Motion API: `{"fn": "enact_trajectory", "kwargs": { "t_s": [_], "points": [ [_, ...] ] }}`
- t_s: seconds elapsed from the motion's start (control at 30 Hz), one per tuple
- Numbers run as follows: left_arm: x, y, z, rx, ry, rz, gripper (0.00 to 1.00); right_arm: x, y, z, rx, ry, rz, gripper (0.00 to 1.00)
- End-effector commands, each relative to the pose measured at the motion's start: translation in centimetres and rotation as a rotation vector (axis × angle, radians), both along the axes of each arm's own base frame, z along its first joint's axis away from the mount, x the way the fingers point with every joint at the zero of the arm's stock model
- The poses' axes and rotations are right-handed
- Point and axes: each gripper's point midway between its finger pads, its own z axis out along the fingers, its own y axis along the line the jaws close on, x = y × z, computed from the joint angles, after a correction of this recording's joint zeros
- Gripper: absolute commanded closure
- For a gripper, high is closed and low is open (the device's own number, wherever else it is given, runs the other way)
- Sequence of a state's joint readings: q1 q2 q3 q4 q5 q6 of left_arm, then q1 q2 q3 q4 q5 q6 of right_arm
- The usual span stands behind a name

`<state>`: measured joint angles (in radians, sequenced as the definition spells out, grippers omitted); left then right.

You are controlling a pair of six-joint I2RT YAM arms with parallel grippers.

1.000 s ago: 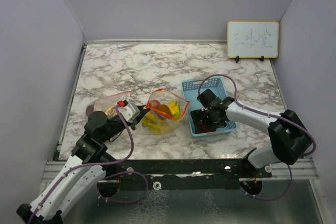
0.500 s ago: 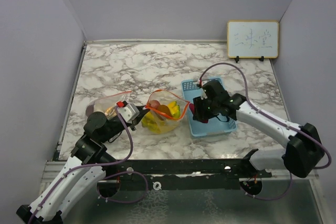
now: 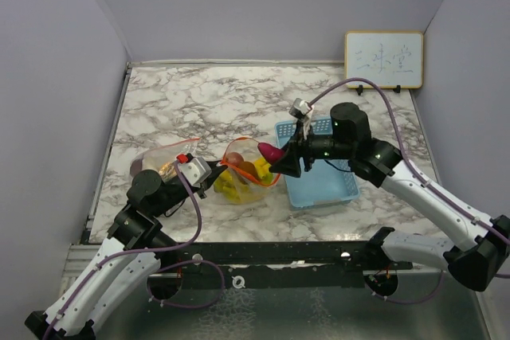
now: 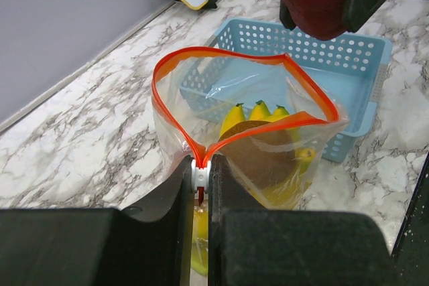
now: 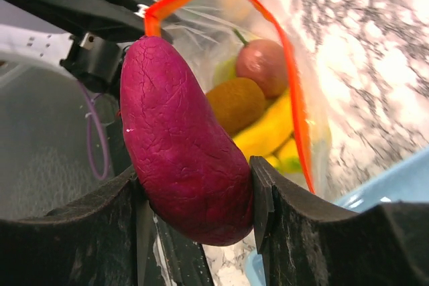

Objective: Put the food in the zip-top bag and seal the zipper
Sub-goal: Place the fake vegetable in the zipper food storage bag.

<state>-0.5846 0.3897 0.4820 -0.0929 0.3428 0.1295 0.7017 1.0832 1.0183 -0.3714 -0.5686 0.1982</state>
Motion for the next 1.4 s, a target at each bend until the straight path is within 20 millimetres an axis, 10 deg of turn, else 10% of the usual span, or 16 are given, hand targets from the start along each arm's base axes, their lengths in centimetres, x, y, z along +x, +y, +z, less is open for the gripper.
{"fn": "enact_trajectory", "kwargs": {
  "t_s": [0.0,0.33,0.67,0.9,1.1,1.23,1.37],
  "points": [
    [-0.1,0.2,1.2,-0.006,-0.033,0.003,1.00,-0.9,2.7,0.8,0.008,-0.068,0.203,0.88],
    [-0.2,0.0,1.1,0.001,-0.037,-0.009,1.00,3.2,4.8,-2.6,-0.123,-0.089,0.177,0.60],
    [0.2,0.0,1.2,0.007,-0.053,-0.005,1.00,1.7,4.9,-0.6,-0.065,-0.127,0.237,0.14],
    [0.2,0.1,1.2,0.005,-0.052,0.000,1.00,2.4,4.5,0.6,-0.059,-0.152,0.158,0.00],
    [0.1,0.0,1.5,-0.002,-0.058,-0.004,1.00,3.3,4.5,4.9,0.012,-0.253,0.091,0.01],
    [-0.1,0.0,2.6,-0.021,-0.074,-0.011,1.00,6.9,3.3,4.4,-0.085,-0.259,-0.111,0.02],
    [-0.3,0.1,3.2,-0.033,-0.089,-0.010,1.00,7.2,2.2,2.0,-0.174,-0.237,-0.140,0.36]
  ]
}}
